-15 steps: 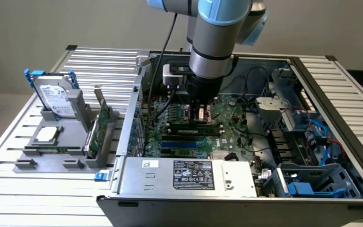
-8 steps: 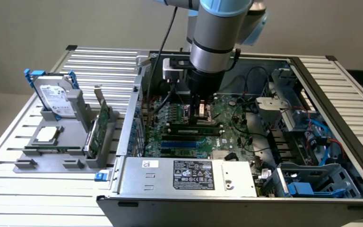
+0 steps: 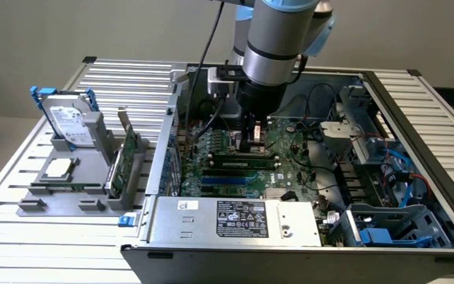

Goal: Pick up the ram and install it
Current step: 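Press down the ram until it locks into place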

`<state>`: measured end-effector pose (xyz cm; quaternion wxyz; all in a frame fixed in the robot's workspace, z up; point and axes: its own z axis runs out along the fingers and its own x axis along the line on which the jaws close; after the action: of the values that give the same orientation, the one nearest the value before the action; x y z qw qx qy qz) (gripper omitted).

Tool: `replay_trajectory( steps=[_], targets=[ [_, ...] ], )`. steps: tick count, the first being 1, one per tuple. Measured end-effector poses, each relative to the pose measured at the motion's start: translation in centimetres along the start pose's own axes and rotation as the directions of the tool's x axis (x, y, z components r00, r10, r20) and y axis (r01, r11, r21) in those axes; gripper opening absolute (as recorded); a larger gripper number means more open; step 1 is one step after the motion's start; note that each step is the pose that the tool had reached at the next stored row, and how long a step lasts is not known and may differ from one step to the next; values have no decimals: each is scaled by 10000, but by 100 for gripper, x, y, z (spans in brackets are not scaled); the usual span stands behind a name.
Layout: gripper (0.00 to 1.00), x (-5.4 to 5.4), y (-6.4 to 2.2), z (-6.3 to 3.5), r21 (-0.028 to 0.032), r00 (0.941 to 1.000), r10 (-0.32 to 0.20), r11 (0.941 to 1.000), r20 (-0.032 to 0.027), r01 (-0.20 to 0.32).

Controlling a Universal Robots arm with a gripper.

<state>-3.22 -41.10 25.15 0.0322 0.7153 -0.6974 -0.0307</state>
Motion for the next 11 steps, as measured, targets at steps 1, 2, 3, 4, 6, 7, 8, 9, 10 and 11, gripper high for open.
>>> replay_trajectory(
  steps=[1, 2, 3, 4, 6, 7, 8, 9, 10, 11],
  targets=[
    [11, 6, -12, -5, -2, 10000, -4, 10000, -1, 4],
    [11, 12, -23, -10, -4, 10000, -7, 10000, -1, 7],
    [11, 17, -33, -14, -6, 10000, -10, 10000, -1, 10],
    [11, 24, -43, -19, -8, 10000, -12, 10000, 0, 12],
    [11, 31, -55, -29, -10, 10000, -13, 10000, -1, 13],
    [11, 33, -59, -33, -13, 10000, -13, 10000, -1, 13],
    [11, 34, -60, -33, -20, 10000, -14, 10000, 0, 14],
    [11, 34, -60, -34, -29, 10000, -12, 10000, 1, 12],
    [11, 34, -60, -34, -37, 10000, -12, 10000, 2, 12],
    [11, 35, -60, -34, -46, 10000, -13, 10000, 2, 13]
  ],
)
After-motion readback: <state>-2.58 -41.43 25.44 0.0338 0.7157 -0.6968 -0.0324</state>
